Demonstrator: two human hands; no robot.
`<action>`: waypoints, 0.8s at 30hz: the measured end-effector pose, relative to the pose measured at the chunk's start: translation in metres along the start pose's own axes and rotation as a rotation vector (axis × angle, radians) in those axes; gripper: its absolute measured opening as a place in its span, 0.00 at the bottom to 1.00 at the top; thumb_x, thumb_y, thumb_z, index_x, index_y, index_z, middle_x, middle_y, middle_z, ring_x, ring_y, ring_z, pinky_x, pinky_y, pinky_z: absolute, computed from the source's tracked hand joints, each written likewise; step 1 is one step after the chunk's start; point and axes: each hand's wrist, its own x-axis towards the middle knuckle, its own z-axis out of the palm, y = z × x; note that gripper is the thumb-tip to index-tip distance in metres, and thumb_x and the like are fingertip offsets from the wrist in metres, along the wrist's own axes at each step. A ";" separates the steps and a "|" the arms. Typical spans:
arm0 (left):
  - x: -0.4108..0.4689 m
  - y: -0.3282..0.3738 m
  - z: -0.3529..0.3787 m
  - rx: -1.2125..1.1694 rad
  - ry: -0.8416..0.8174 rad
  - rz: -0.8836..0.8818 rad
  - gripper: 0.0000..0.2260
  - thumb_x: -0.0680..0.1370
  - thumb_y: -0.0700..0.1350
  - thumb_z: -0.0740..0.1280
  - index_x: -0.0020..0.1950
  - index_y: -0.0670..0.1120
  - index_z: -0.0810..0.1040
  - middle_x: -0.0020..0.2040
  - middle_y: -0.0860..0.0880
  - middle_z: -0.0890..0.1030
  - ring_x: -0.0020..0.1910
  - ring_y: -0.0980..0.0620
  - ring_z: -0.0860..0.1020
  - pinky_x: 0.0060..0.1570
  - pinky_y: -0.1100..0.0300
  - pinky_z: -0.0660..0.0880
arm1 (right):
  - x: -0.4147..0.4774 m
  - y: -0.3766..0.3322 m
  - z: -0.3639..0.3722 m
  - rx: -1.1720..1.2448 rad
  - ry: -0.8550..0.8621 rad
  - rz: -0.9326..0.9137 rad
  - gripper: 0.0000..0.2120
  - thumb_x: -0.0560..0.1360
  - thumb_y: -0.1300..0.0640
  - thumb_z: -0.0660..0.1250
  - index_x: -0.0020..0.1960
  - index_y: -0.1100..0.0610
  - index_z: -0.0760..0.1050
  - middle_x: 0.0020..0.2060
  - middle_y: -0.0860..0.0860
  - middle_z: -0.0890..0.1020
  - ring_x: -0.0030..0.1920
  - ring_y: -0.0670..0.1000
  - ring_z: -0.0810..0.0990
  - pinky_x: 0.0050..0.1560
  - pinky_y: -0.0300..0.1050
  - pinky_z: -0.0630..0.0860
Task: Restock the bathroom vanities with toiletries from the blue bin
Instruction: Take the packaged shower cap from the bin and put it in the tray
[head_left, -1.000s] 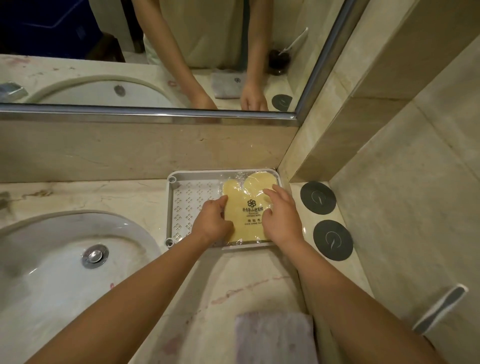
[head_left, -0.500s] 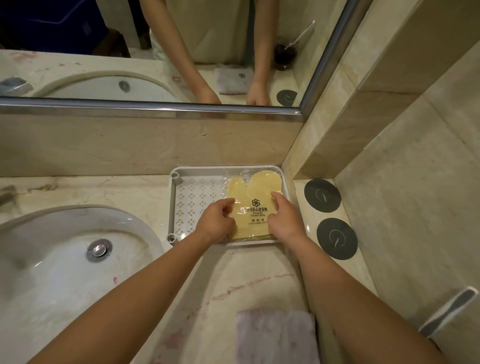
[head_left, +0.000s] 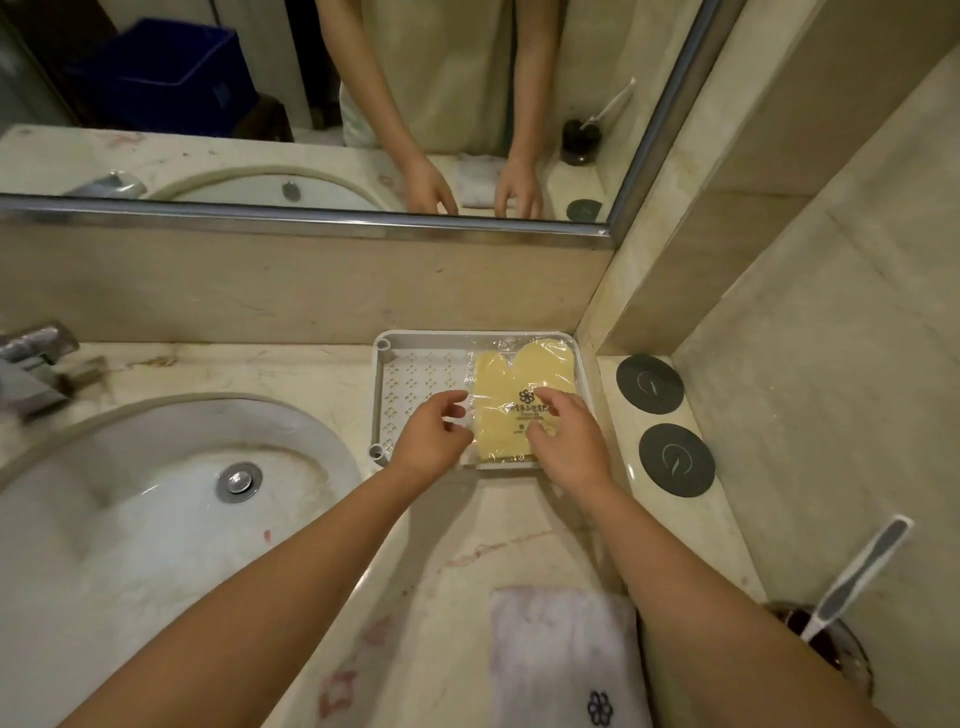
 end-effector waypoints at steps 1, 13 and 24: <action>-0.006 -0.001 -0.005 0.011 0.010 0.005 0.23 0.76 0.35 0.64 0.71 0.45 0.70 0.56 0.49 0.75 0.48 0.49 0.78 0.48 0.52 0.78 | -0.007 -0.005 0.001 -0.015 -0.009 -0.021 0.21 0.76 0.60 0.65 0.68 0.51 0.73 0.65 0.47 0.74 0.63 0.49 0.74 0.61 0.44 0.72; -0.103 -0.034 -0.087 0.246 0.116 0.032 0.24 0.75 0.43 0.68 0.70 0.49 0.69 0.55 0.53 0.76 0.52 0.53 0.77 0.56 0.52 0.77 | -0.078 -0.082 0.035 -0.283 -0.279 -0.244 0.29 0.76 0.54 0.65 0.76 0.51 0.63 0.73 0.50 0.66 0.72 0.52 0.64 0.70 0.50 0.66; -0.269 -0.100 -0.202 0.453 0.389 -0.069 0.25 0.75 0.50 0.69 0.71 0.52 0.68 0.65 0.52 0.74 0.62 0.53 0.74 0.59 0.54 0.73 | -0.199 -0.179 0.111 -0.382 -0.474 -0.545 0.32 0.75 0.49 0.64 0.77 0.50 0.59 0.74 0.50 0.66 0.72 0.52 0.66 0.67 0.48 0.69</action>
